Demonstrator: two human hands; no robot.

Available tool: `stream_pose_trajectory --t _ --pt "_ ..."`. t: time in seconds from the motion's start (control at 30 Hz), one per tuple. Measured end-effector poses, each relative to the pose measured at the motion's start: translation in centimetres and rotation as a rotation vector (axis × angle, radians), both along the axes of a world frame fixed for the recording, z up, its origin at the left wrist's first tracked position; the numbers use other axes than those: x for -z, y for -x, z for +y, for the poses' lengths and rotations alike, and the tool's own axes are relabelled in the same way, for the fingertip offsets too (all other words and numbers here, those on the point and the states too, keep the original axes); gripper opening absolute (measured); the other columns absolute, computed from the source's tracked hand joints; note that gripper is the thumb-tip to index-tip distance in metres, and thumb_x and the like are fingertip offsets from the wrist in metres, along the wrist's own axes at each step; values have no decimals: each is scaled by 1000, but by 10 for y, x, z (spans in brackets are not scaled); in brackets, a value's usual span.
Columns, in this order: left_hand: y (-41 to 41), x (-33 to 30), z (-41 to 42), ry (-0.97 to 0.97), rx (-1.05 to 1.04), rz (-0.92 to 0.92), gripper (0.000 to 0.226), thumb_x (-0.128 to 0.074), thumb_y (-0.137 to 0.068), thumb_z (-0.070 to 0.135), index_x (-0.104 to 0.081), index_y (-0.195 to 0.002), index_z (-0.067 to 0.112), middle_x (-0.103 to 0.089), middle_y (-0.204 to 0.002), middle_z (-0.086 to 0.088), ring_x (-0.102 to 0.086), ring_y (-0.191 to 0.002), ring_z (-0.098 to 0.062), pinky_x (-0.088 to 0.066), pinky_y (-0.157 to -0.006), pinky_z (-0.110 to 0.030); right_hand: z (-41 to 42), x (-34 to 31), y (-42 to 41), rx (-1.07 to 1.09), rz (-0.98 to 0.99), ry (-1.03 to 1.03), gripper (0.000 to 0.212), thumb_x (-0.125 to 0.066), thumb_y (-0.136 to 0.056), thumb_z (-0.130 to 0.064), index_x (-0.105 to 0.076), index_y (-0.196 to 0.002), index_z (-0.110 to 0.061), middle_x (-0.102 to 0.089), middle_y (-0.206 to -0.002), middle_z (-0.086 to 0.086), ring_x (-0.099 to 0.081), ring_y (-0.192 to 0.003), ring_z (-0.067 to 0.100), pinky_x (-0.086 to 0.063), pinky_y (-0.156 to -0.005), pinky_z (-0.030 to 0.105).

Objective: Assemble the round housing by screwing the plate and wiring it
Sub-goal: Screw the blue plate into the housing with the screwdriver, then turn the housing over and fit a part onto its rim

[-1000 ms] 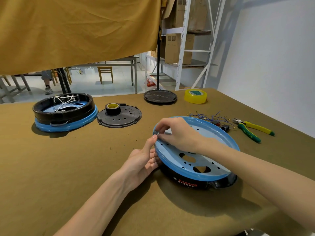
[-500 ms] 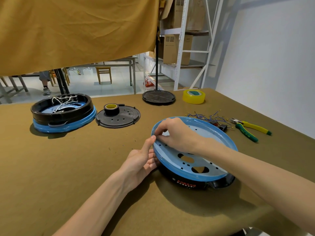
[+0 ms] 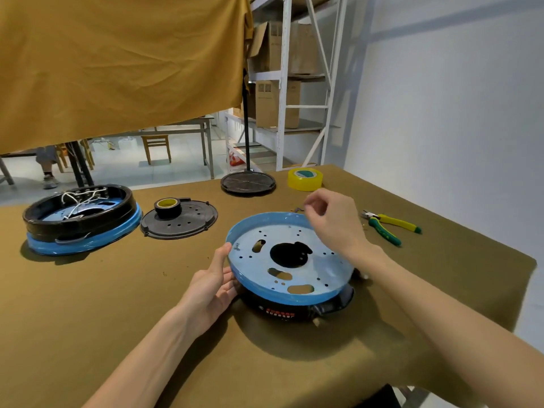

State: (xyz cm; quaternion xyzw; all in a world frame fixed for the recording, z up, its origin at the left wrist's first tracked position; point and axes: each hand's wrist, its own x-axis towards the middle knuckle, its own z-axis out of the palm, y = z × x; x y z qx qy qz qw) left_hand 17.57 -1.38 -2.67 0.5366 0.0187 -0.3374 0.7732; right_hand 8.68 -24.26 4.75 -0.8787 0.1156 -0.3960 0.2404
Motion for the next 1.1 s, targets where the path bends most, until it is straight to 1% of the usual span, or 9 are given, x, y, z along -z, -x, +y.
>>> stream_pose_trajectory --t 0.17,0.27,0.4,0.53,0.6,0.7,0.87,1.0,1.1 --pt "-1 -2 3 -52 -49 -36 49 -70 -89 51 -60 -105 6 -72 -113 -18 -70 -109 -28 -58 -90 -40 -46 32 28 360 403 -103 18 -47 -104 -23 -59 -110 -12 -64 -103 8 -63 -92 27 -52 -72 39" --pt "1 -3 4 -85 -55 -102 45 -67 -91 52 -60 -100 9 -71 -106 -14 -70 -103 -26 -58 -76 -36 -54 32 35 344 558 -114 30 -34 -108 -24 -57 -111 -5 -63 -113 18 -61 -105 36 -52 -84 44" --pt "-8 -4 13 -81 -101 -70 49 -70 -88 53 -60 -103 8 -71 -110 -18 -70 -105 -27 -58 -75 -37 -54 31 45 316 704 -167 23 -51 -98 -32 -52 -112 -13 -61 -111 12 -61 -90 26 -46 -65 35" --pt "-15 -2 16 -62 -85 -29 52 -72 -87 53 -59 -107 6 -70 -114 -20 -70 -107 -29 -60 -76 -39 -45 44 44 311 911 -113 28 -62 -96 -37 -51 -110 -16 -61 -100 4 -62 -86 20 -52 -69 34" --pt "-16 -2 16 -58 -65 -27 52 -72 -87 53 -59 -107 6 -72 -112 -20 -71 -105 -28 -60 -71 -38 -42 40 43 356 805 -94 17 -58 -100 -31 -54 -101 -14 -61 -97 6 -62 -84 22 -50 -65 34" --pt "-17 -1 17 -54 -56 -33 51 -71 -88 53 -59 -102 6 -75 -102 -18 -74 -96 -26 -61 -59 -33 -41 24 40 355 393 -143 21 -58 -101 -28 -62 -105 -8 -63 -103 11 -61 -87 25 -50 -67 35" --pt "-20 -3 19 -63 24 -37 57 -76 -82 51 -56 -106 3 -78 -88 -17 -78 -82 -26 -62 -57 -32 -14 -12 30 121 -75 -289 22 -76 -91 -26 -59 -104 -19 -61 -94 -6 -59 -81 7 -44 -57 12" --pt "-24 -5 19 -116 116 -62 75 -84 -63 55 -55 -107 1 -78 -93 -19 -78 -86 -27 -63 -60 -33 14 -35 8 -82 -259 -544 25 -80 -87 -28 -63 -99 -15 -67 -94 8 -66 -86 26 -61 -76 42" --pt "-26 -4 22 -94 146 -20 82 -86 -62 55 -54 -111 -2 -76 -103 -23 -77 -94 -31 -64 -71 -36 40 -49 -15 -235 -298 -621 17 -73 -95 -30 -58 -100 -23 -66 -93 3 -72 -86 25 -62 -79 50"
